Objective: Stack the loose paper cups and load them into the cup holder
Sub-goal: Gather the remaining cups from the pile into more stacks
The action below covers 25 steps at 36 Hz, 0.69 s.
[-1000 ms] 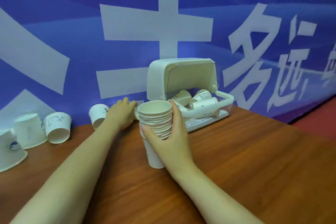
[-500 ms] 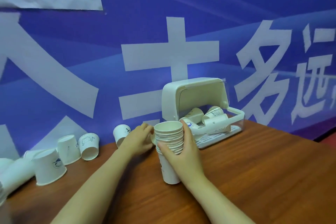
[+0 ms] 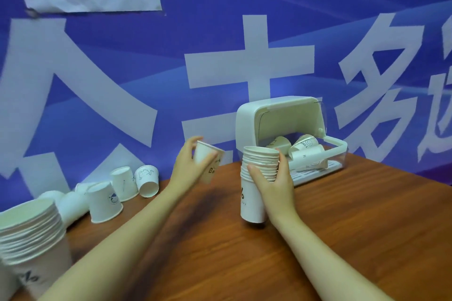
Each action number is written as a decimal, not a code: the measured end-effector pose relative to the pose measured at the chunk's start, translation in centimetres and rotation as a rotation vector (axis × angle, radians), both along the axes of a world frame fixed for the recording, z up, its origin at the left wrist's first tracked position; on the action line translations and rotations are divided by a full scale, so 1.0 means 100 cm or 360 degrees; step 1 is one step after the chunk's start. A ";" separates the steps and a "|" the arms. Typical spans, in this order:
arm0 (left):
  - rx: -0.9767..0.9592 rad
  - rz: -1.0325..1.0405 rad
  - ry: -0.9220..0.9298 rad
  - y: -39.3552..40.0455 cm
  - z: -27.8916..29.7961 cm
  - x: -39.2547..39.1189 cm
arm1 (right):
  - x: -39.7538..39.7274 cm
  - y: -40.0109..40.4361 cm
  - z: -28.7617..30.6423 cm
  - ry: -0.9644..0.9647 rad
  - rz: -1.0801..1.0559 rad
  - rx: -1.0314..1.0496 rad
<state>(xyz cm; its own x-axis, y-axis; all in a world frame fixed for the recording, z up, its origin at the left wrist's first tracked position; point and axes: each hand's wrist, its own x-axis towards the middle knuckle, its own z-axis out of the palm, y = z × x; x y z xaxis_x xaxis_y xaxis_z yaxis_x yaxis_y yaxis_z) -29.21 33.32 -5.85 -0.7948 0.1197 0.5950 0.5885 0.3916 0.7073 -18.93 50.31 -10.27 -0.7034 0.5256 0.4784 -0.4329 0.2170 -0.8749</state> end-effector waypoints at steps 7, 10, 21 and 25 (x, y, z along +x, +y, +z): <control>0.0777 -0.0194 0.0075 -0.037 0.062 0.075 | 0.028 -0.048 0.008 -0.0035 0.0637 0.0270; 0.0848 -0.0234 0.0089 -0.050 0.069 0.111 | 0.044 -0.069 0.008 -0.0043 0.0841 0.0464; 0.0477 -0.0182 -0.0052 -0.086 -0.007 0.165 | 0.072 -0.098 0.007 0.0038 0.1206 0.0522; 0.0557 -0.0222 -0.0103 -0.086 -0.031 0.178 | 0.077 -0.106 0.003 0.0017 0.1282 0.0419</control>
